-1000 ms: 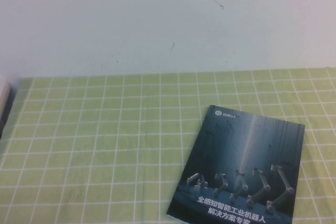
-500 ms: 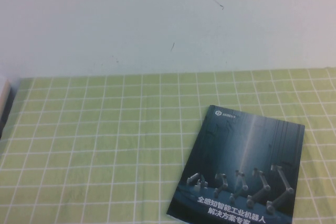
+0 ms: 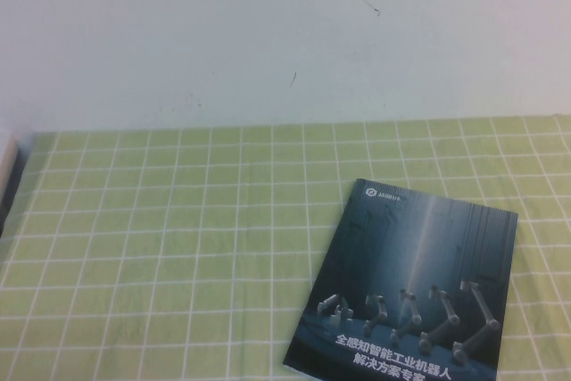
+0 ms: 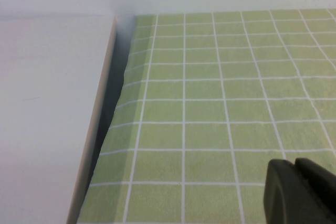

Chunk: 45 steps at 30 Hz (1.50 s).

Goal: Close book
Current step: 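Close the open booklet and leave it lying on the table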

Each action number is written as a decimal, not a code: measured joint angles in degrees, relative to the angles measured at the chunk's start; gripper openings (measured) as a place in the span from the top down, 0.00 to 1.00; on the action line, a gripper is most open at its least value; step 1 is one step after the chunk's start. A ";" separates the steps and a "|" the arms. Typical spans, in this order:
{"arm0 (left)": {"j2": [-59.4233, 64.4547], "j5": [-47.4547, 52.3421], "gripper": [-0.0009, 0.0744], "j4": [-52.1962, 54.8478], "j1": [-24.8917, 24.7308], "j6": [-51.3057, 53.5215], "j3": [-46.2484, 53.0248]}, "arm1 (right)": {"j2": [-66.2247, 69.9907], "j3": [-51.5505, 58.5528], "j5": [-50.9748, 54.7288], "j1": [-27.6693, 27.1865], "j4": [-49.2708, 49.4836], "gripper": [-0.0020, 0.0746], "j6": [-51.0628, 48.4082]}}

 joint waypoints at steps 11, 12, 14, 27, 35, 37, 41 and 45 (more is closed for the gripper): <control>0.00 0.00 0.99 0.00 0.00 0.00 0.00 | -3.03 17.69 -17.11 -0.24 6.08 0.98 3.04; 0.00 0.00 0.99 0.00 0.00 0.00 0.00 | -3.11 17.74 -15.82 -0.24 6.21 0.98 3.04; 0.00 0.00 0.99 0.00 0.00 0.00 0.00 | -3.11 17.63 -14.68 -0.24 6.48 0.98 3.04; 0.00 0.13 0.99 -0.08 0.00 0.23 -0.08 | -3.16 17.51 -13.95 -1.96 6.75 0.98 4.45; 0.00 0.13 0.99 -0.08 0.00 0.23 -0.08 | -3.16 17.51 -13.86 -1.96 6.83 0.98 4.45; 0.00 0.13 0.99 -0.08 0.00 0.23 -0.08 | -3.16 17.51 -13.86 -1.96 6.83 0.98 4.45; 0.00 0.13 0.99 -0.08 0.00 0.23 -0.08 | -3.16 17.51 -13.86 -1.96 6.83 0.98 4.45; 0.00 0.13 0.99 -0.08 0.00 0.23 -0.08 | -3.16 17.51 -13.86 -2.31 6.87 0.98 4.45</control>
